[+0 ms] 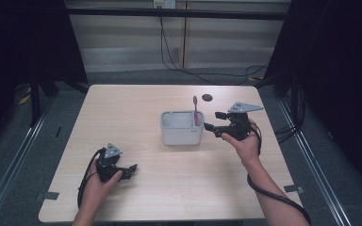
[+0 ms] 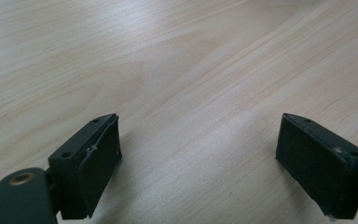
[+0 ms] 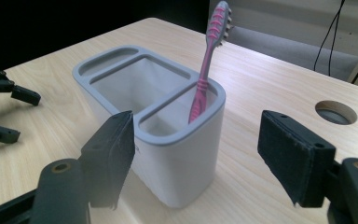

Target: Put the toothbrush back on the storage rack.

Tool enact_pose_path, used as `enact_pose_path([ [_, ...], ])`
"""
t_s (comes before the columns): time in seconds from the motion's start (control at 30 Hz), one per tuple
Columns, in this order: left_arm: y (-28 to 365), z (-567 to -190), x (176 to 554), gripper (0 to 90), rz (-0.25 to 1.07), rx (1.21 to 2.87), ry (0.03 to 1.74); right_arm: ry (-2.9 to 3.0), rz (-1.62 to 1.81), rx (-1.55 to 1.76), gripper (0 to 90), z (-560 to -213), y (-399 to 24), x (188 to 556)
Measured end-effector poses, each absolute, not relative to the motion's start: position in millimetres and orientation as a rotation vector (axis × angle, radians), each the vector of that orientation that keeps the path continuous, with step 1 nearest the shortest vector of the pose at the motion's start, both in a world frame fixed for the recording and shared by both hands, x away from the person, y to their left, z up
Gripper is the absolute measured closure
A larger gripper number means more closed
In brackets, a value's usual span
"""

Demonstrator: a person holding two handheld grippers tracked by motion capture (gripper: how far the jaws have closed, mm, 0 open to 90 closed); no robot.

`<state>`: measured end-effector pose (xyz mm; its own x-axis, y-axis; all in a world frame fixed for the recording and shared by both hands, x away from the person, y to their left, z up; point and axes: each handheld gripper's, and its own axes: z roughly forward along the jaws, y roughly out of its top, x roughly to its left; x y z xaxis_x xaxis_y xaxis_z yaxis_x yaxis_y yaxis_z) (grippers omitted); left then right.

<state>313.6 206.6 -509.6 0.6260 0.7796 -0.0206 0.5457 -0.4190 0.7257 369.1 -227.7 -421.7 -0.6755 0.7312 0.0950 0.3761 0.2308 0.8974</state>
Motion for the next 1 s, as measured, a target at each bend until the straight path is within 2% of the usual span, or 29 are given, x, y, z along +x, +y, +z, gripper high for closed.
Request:
enact_pose_path([
  [1.0, 206.6, -509.5, 313.6, 13.3, 0.418, 2.131, 1.033, 2.218, 1.363, 1.044, 23.7, -436.2, -256.0, 349.6],
])
